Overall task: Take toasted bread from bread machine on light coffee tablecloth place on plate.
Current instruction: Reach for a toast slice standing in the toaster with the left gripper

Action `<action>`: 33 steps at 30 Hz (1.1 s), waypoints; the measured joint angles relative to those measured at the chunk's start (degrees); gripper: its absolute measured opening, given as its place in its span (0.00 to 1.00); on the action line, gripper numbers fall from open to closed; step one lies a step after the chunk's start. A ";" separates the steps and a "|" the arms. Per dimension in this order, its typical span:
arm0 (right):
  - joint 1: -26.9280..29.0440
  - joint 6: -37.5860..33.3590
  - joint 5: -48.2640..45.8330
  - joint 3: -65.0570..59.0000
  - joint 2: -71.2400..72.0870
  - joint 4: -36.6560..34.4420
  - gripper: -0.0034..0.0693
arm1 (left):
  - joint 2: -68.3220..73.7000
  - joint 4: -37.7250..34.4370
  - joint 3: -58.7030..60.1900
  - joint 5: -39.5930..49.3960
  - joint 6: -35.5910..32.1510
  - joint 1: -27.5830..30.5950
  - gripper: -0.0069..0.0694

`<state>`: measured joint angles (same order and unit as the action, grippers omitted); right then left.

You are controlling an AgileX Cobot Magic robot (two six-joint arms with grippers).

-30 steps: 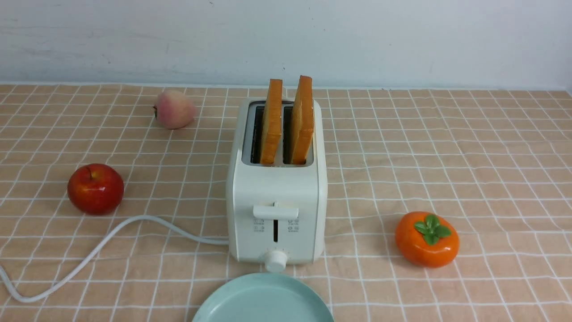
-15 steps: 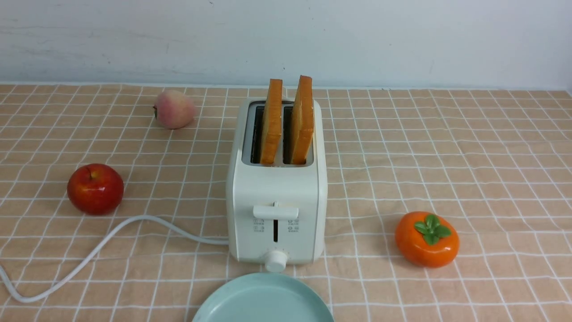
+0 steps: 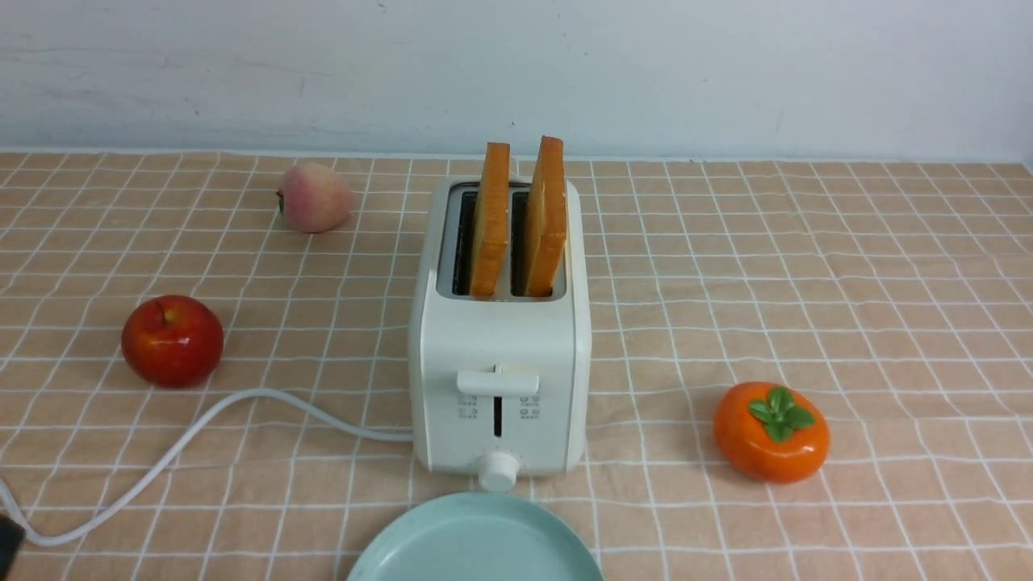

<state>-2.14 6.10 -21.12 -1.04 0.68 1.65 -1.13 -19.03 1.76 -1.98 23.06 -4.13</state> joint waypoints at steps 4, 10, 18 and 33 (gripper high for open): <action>0.00 0.20 0.53 0.00 0.00 -2.57 0.38 | 0.00 -6.05 0.00 -8.52 0.00 0.00 0.40; 0.00 7.38 8.63 -0.36 0.00 -15.40 0.38 | 0.00 -12.31 0.00 -19.95 0.00 0.00 0.40; 0.00 9.90 17.40 -0.36 0.00 -19.61 0.38 | 0.00 -17.77 0.00 -18.61 0.00 0.00 0.40; 0.00 10.08 25.53 2.24 0.00 -19.82 0.36 | 0.00 -20.32 -1.40 -16.09 5.29 0.00 0.18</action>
<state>-2.14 16.18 4.41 1.20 0.68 -18.16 -1.13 -39.35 0.36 -18.07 28.34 -4.13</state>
